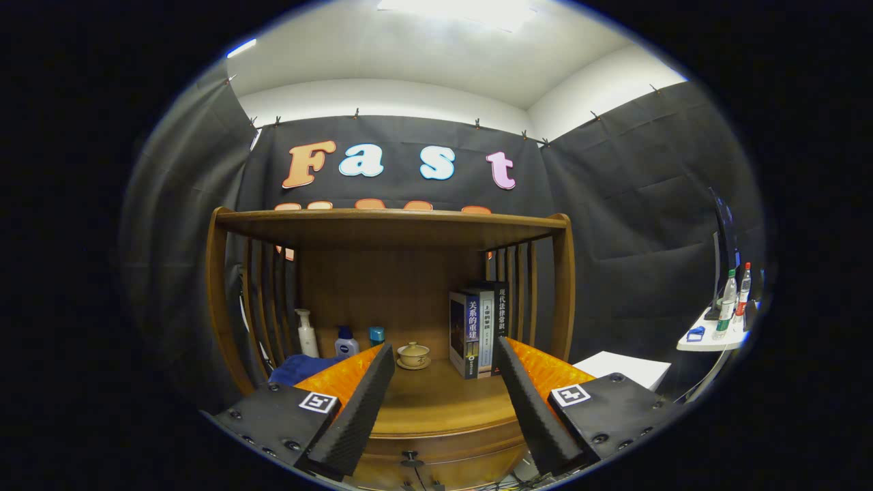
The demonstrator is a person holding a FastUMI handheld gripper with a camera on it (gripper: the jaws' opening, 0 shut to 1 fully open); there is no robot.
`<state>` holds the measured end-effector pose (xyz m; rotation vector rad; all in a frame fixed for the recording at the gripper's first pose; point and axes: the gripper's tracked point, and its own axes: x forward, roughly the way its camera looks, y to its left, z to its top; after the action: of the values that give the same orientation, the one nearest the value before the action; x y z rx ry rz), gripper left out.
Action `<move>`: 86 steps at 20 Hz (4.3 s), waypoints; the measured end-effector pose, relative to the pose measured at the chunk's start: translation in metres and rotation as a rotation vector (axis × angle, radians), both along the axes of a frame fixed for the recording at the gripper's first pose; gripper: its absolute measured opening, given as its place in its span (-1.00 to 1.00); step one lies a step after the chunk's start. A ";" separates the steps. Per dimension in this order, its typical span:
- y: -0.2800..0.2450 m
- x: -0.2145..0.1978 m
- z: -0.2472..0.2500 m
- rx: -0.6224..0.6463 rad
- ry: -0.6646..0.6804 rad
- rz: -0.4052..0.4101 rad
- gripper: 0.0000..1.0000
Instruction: Pull open the drawer, take out the items inside it, and place them on the countertop above the cabinet.
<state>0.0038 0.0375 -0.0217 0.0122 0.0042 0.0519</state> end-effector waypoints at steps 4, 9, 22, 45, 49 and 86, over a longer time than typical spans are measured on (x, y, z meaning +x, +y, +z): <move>0.021 0.002 0.000 -0.024 -0.025 0.042 0.98; 0.027 -0.001 -0.012 -0.028 -0.041 0.065 1.00; 0.029 0.007 -0.162 -0.018 0.048 0.113 1.00; 0.045 0.030 -0.343 0.001 0.360 0.156 0.70; 0.045 0.034 -0.343 0.028 0.357 0.151 0.38; 0.032 -0.019 -0.341 0.020 0.392 0.149 -0.24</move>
<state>-0.0155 0.0695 -0.3632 0.0418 0.3969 0.1979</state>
